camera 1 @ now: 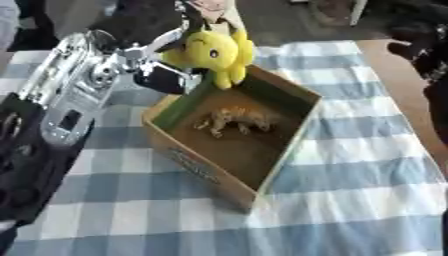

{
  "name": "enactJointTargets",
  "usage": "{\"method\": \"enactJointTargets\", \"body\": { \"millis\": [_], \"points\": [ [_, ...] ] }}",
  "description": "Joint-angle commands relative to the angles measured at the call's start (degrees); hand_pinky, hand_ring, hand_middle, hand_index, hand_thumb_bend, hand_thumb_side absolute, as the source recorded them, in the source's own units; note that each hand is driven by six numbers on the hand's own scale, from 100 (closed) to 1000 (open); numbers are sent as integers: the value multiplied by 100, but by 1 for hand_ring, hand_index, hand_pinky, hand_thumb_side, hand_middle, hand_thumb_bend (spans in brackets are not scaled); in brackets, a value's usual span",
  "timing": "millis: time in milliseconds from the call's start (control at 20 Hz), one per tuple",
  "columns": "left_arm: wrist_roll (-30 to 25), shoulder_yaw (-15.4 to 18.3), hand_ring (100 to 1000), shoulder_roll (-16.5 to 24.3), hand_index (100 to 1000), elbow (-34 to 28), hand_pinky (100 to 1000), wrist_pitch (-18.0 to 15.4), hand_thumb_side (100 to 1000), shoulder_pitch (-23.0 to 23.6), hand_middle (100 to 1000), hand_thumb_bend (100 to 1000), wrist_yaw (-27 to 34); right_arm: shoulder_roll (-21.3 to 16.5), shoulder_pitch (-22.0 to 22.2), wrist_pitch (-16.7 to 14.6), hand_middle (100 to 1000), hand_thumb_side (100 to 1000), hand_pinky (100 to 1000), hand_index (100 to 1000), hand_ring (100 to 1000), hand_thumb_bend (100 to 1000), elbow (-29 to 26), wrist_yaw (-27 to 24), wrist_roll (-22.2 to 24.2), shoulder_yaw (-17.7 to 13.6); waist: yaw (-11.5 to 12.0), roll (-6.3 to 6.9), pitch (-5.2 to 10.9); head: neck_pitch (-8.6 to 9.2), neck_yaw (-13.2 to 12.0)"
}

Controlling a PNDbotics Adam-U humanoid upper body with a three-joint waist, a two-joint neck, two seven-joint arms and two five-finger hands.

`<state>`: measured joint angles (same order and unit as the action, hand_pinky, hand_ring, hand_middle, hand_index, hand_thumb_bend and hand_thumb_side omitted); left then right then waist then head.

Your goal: Pick up objects on the table and place them in the box.

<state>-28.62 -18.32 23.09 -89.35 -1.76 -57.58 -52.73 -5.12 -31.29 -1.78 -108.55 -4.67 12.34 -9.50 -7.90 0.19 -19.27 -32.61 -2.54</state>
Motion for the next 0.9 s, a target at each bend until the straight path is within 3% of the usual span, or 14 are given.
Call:
{"method": "enactJointTargets", "body": {
  "millis": [50, 600, 900],
  "points": [
    [65, -35, 683, -85, 725, 151, 493, -22, 245, -152, 595, 100, -115, -12, -86, -27, 457, 750, 818, 832, 788, 100, -139, -71, 5, 7, -26, -18, 90, 96, -45],
    [256, -284, 691, -493, 770, 651, 504, -109, 250, -97, 605, 100, -196, 13, -101, -13, 456, 755, 818, 832, 789, 100, -160, -109, -29, -9, -72, -32, 33, 117, -84],
    [87, -364, 701, -642, 811, 797, 516, 28, 501, 16, 612, 100, -220, 25, -113, -22, 457, 753, 820, 832, 792, 100, -175, -141, -32, -1, -74, -34, 21, 129, -95]
  ]
}}
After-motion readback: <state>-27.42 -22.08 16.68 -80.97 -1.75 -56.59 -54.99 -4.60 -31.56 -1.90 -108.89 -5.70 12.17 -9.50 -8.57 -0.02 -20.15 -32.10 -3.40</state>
